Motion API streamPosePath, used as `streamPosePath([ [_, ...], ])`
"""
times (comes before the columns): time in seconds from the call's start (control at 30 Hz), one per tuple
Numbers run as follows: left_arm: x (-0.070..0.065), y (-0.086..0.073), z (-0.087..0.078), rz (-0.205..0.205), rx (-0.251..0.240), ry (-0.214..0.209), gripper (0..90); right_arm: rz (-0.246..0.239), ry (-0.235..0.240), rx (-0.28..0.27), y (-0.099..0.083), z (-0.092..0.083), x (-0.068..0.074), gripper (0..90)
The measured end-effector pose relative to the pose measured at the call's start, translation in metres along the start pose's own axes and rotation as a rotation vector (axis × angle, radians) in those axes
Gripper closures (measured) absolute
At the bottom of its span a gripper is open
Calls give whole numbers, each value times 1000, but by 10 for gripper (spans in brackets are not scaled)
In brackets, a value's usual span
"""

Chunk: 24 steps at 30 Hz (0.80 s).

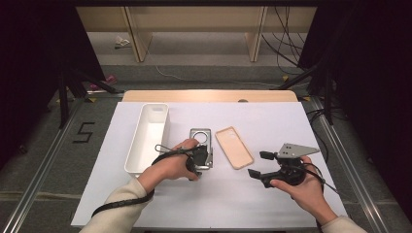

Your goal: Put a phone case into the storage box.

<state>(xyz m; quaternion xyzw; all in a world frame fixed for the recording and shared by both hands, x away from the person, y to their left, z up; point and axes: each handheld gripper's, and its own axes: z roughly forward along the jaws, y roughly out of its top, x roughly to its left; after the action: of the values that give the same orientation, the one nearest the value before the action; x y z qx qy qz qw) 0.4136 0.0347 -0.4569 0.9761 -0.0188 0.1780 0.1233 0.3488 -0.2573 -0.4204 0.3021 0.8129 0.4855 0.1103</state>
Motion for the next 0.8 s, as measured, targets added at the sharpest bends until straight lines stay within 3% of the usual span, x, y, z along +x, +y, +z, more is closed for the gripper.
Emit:
streamPosePath([
  [0.23,4,4,4,18,25,-1,316,1,0,-2,0,0,0,195],
  [0.43,3,1,6,0,32,-29,375,-1,3,1,0,0,0,195],
  [0.53,5,1,6,22,51,-30,417,-1,4,0,0,0,1,196],
  [0.8,8,1,6,10,52,-86,535,0,4,2,0,1,0,196],
])
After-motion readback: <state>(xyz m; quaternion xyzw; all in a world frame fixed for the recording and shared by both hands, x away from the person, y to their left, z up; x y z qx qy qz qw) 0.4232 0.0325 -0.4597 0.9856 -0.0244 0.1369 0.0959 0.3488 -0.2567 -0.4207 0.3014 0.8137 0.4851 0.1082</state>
